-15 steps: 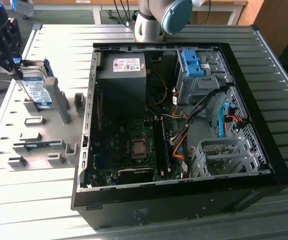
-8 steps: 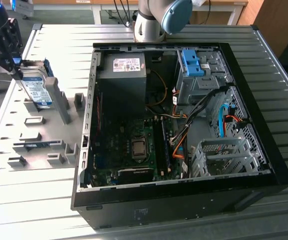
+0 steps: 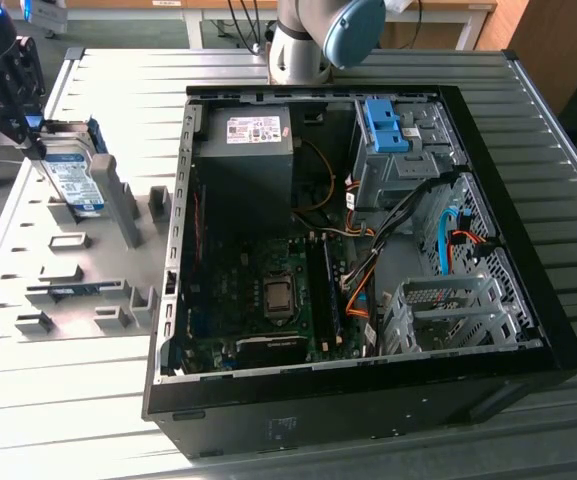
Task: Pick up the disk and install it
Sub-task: 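Pick up the disk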
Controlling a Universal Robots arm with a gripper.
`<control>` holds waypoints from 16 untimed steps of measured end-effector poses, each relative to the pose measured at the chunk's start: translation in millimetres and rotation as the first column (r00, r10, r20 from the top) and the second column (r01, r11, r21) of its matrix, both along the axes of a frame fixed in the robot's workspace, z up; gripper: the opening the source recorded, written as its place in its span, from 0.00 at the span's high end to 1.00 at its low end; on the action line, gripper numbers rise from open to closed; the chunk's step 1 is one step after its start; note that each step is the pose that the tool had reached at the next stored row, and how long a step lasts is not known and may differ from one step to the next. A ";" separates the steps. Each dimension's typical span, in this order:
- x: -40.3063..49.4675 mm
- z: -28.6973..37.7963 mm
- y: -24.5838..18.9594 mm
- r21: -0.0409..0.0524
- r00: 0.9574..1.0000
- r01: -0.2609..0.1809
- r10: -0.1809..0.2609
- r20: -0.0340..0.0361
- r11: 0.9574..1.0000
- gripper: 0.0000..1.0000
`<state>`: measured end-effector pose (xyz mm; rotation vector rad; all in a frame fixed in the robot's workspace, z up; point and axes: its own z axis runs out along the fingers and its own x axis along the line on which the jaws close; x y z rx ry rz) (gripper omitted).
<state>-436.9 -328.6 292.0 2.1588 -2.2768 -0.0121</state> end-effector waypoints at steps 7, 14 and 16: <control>0.0 7.7 0.0 0.000 1.000 0.000 0.000 0.000 1.000 0.63; 0.0 8.7 0.0 0.000 1.000 0.000 0.000 0.000 1.000 0.63; 0.0 9.6 0.0 0.000 1.000 0.000 0.000 0.000 1.000 0.63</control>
